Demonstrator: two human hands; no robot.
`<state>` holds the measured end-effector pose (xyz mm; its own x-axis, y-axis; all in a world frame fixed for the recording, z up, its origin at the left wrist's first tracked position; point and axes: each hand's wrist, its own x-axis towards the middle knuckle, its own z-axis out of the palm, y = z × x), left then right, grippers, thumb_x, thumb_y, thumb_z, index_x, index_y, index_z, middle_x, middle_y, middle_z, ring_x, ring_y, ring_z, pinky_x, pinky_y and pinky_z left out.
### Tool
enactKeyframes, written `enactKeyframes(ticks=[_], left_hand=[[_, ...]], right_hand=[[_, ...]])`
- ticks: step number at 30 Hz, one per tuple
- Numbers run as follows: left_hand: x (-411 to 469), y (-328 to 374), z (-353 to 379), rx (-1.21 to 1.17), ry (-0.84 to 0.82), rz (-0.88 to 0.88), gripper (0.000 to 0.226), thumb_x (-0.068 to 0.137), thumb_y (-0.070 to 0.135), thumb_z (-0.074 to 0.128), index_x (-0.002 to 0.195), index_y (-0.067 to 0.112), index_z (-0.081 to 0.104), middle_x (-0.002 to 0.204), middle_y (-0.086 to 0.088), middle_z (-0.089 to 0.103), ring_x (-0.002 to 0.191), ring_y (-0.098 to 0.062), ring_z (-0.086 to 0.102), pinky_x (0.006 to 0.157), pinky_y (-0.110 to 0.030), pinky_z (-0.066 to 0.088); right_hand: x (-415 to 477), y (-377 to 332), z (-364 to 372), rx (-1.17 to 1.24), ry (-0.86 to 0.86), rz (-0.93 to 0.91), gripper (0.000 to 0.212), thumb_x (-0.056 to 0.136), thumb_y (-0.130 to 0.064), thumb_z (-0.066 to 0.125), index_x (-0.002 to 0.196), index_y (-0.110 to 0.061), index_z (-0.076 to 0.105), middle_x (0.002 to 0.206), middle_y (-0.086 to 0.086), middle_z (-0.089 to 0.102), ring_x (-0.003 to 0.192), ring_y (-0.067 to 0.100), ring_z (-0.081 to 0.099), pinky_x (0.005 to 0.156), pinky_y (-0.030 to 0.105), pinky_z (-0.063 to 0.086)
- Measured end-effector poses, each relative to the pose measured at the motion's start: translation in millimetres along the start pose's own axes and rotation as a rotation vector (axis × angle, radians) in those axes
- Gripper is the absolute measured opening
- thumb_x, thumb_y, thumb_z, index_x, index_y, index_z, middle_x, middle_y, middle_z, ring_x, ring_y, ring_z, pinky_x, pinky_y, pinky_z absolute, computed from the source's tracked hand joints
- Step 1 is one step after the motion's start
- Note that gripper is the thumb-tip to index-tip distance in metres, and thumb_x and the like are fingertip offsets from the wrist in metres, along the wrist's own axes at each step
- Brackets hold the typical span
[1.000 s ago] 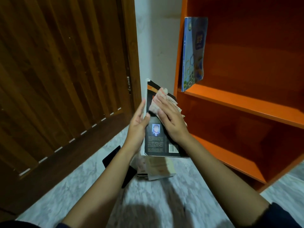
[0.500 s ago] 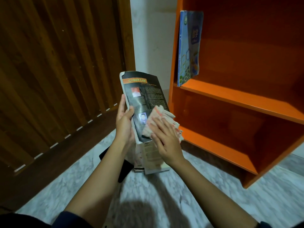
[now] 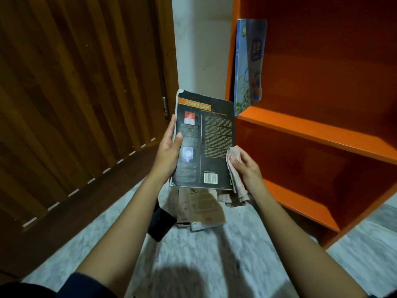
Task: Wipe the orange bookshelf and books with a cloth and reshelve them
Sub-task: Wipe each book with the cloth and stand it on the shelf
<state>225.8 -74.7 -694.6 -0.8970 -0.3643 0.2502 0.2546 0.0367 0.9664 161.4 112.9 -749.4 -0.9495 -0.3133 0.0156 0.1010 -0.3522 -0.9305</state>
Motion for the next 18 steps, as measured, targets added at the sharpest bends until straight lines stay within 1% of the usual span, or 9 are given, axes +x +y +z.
enactKeyframes(ticks=[1, 3, 4, 6, 9, 12, 15, 17, 18], left_hand=[[2.3, -1.8, 2.1, 0.102, 0.012, -0.005, 0.054, 0.100, 0.015, 0.040, 0.148, 0.026, 0.019, 0.142, 0.004, 0.039, 0.119, -0.008, 0.052, 0.086, -0.018, 0.049], [7.6, -7.6, 5.3, 0.456, 0.037, -0.024, 0.056, 0.098, 0.017, 0.045, 0.148, 0.025, 0.021, 0.149, -0.003, 0.028, 0.135, -0.016, 0.032, 0.103, -0.025, 0.033], [9.2, -10.7, 7.2, 0.617, 0.055, -0.037, 0.057, 0.097, 0.017, 0.048, 0.147, 0.024, 0.024, 0.150, -0.006, 0.022, 0.139, -0.019, 0.023, 0.108, -0.028, 0.024], [8.7, -12.6, 15.0, 0.721, 0.048, -0.027, 0.056, 0.096, 0.018, 0.050, 0.147, 0.026, 0.026, 0.153, -0.006, 0.014, 0.142, -0.021, 0.014, 0.112, -0.031, 0.017], [6.3, -8.5, 30.5, 0.549, -0.081, 0.006, 0.052, 0.100, 0.029, 0.040, 0.148, 0.032, 0.020, 0.151, -0.006, 0.026, 0.139, -0.022, 0.025, 0.105, -0.029, 0.028], [6.9, 2.5, 43.5, 0.459, -0.164, -0.069, 0.056, 0.100, 0.041, 0.028, 0.148, 0.039, 0.000, 0.156, -0.005, 0.019, 0.137, -0.026, 0.029, 0.095, -0.028, 0.032], [6.2, 5.6, 51.9, 0.292, -0.082, -0.058, 0.077, 0.092, 0.053, 0.038, 0.144, 0.042, -0.017, 0.158, -0.004, 0.013, 0.134, -0.029, 0.036, 0.098, -0.031, 0.036], [6.1, 3.1, 49.0, 0.220, 0.033, -0.018, 0.090, 0.086, 0.053, 0.051, 0.146, 0.040, -0.015, 0.154, -0.008, 0.025, 0.127, -0.030, 0.046, 0.099, -0.042, 0.045], [7.1, 1.5, 45.9, 0.200, 0.086, 0.003, 0.090, 0.088, 0.047, 0.055, 0.147, 0.037, -0.012, 0.150, -0.010, 0.032, 0.122, -0.027, 0.051, 0.096, -0.041, 0.049]], right_hand=[[1.5, -3.0, -1.5, -0.008, 0.030, -0.001, 0.047, 0.089, 0.001, 0.054, 0.135, -0.008, 0.046, 0.122, 0.013, 0.061, 0.097, 0.021, 0.063, 0.080, 0.028, 0.056], [1.1, -12.0, -2.5, -0.046, 0.058, -0.042, 0.048, 0.088, 0.002, 0.056, 0.135, -0.006, 0.047, 0.127, 0.016, 0.058, 0.104, 0.023, 0.061, 0.086, 0.031, 0.054], [0.0, -16.3, -1.9, -0.082, 0.057, -0.082, 0.048, 0.088, 0.002, 0.056, 0.134, -0.006, 0.047, 0.126, 0.013, 0.059, 0.103, 0.017, 0.063, 0.085, 0.028, 0.054], [-3.4, -22.0, 0.2, -0.210, 0.047, -0.179, 0.045, 0.088, 0.000, 0.057, 0.132, -0.007, 0.049, 0.122, 0.006, 0.062, 0.101, 0.007, 0.064, 0.084, 0.025, 0.054], [-7.1, -19.9, 0.4, -0.421, 0.011, -0.272, 0.049, 0.089, -0.007, 0.060, 0.136, -0.014, 0.048, 0.131, 0.005, 0.058, 0.119, 0.014, 0.056, 0.101, 0.042, 0.047], [-13.2, -13.5, 2.0, -0.653, -0.068, -0.391, 0.054, 0.084, -0.018, 0.057, 0.137, -0.022, 0.047, 0.131, 0.001, 0.057, 0.120, 0.015, 0.054, 0.101, 0.044, 0.046], [-18.6, -6.5, 7.5, -0.881, -0.135, -0.544, 0.056, 0.086, -0.014, 0.055, 0.139, -0.022, 0.044, 0.123, -0.003, 0.056, 0.111, 0.011, 0.054, 0.091, 0.033, 0.047], [-21.1, -3.6, 10.8, -0.971, -0.184, -0.624, 0.058, 0.088, -0.010, 0.056, 0.142, -0.022, 0.040, 0.123, -0.005, 0.055, 0.105, 0.011, 0.055, 0.083, 0.028, 0.047], [-21.7, -2.5, 12.3, -1.019, -0.204, -0.656, 0.059, 0.089, -0.011, 0.057, 0.143, -0.023, 0.039, 0.124, -0.004, 0.055, 0.104, 0.012, 0.055, 0.079, 0.030, 0.048]])
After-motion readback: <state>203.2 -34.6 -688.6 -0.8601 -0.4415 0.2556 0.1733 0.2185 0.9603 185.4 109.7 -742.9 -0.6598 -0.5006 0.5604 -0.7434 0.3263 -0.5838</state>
